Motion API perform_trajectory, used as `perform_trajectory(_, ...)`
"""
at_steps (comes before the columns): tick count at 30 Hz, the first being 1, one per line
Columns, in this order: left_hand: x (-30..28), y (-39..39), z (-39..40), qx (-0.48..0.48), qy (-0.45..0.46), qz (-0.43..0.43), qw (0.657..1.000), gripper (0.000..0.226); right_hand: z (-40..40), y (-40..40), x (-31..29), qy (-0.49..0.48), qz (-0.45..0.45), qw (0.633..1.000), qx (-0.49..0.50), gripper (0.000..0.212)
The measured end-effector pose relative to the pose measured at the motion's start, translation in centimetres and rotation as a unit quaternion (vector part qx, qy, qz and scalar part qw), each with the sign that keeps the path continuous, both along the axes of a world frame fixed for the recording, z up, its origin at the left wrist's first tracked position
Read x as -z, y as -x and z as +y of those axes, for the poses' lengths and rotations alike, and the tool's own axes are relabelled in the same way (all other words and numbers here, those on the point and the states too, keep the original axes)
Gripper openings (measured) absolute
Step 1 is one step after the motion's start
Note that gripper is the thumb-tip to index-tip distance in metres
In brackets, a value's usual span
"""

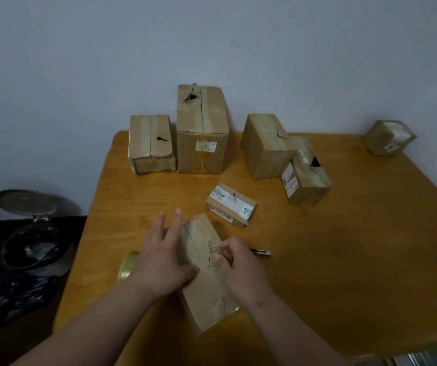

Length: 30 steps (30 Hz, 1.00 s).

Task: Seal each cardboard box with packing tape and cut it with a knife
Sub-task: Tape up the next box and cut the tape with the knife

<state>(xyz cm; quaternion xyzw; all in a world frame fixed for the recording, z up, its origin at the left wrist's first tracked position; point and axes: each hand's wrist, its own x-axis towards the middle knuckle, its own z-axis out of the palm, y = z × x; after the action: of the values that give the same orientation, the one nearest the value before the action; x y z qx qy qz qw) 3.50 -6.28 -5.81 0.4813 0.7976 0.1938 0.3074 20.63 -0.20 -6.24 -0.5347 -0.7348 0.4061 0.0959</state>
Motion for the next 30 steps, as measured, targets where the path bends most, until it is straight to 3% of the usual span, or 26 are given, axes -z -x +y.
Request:
perform_trajectory(3,-0.3,0.1,1.5,0.147,0.068,0.068,0.984,0.103,0.0,0.4,0.3,0.107,0.050,0.991,0.057,0.018)
perform_trajectory(5,-0.2,0.0,2.1,0.169,0.082,0.098,0.977,0.089,0.2,0.5,0.4,0.131,0.056,0.988,0.066,0.038)
perform_trajectory(7,0.1,0.1,2.6,0.146,0.079,0.093,0.982,0.083,0.4,0.6,0.5,0.128,0.049,0.989,0.061,0.042)
perform_trajectory(14,2.0,-0.8,2.3,0.115,0.036,0.108,0.987,0.097,0.4,0.3,0.9,0.131,0.096,0.984,0.073,0.015)
perform_trajectory(18,2.6,-0.8,2.3,0.118,0.037,0.104,0.987,0.099,0.9,0.4,0.7,0.131,0.073,0.987,0.054,0.018)
perform_trajectory(23,2.5,0.0,2.3,0.163,0.043,0.110,0.980,0.104,2.0,0.7,-0.3,0.246,0.094,0.961,0.085,0.024)
perform_trajectory(27,2.0,0.8,3.0,0.249,0.057,0.139,0.957,0.119,2.2,1.5,0.4,0.192,0.067,0.978,0.047,0.027)
perform_trajectory(30,1.7,1.7,3.5,0.289,0.063,0.144,0.944,0.125,2.6,2.0,0.8,0.221,0.078,0.970,0.069,0.036)
